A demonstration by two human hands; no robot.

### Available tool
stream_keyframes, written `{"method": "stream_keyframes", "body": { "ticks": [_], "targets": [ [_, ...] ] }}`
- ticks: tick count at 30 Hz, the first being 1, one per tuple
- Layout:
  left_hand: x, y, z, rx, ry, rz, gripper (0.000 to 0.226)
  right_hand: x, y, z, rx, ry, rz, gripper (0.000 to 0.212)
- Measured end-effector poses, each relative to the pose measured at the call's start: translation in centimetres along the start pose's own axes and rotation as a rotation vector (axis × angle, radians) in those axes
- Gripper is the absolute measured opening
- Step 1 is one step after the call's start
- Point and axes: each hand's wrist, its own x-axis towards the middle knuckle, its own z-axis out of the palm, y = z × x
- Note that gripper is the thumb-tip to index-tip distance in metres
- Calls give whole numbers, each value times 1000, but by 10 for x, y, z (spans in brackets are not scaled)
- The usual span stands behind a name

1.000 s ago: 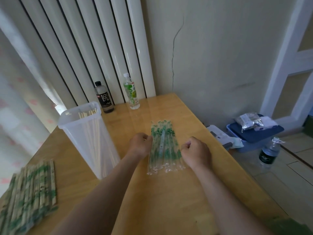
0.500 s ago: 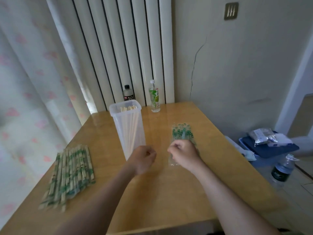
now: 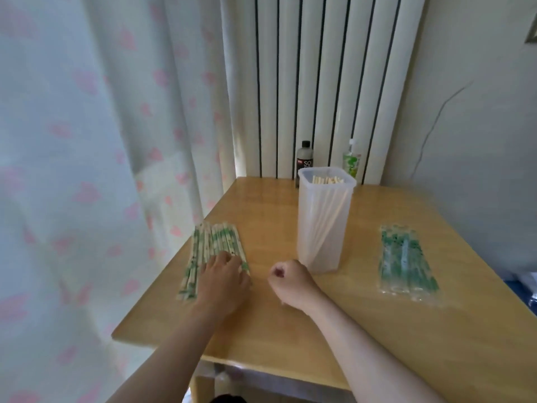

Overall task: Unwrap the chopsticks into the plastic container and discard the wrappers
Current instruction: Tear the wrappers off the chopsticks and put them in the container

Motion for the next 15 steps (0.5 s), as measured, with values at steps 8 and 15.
{"method": "stream_keyframes", "body": {
  "ticks": [8,15],
  "targets": [
    [-13,-25,18,-112,88,-44,47,50,-19,46,-68,32,-26,17],
    [-10,-30,21,-138,93,-51,46,71,-12,63,-39,81,54,41]
  ]
}}
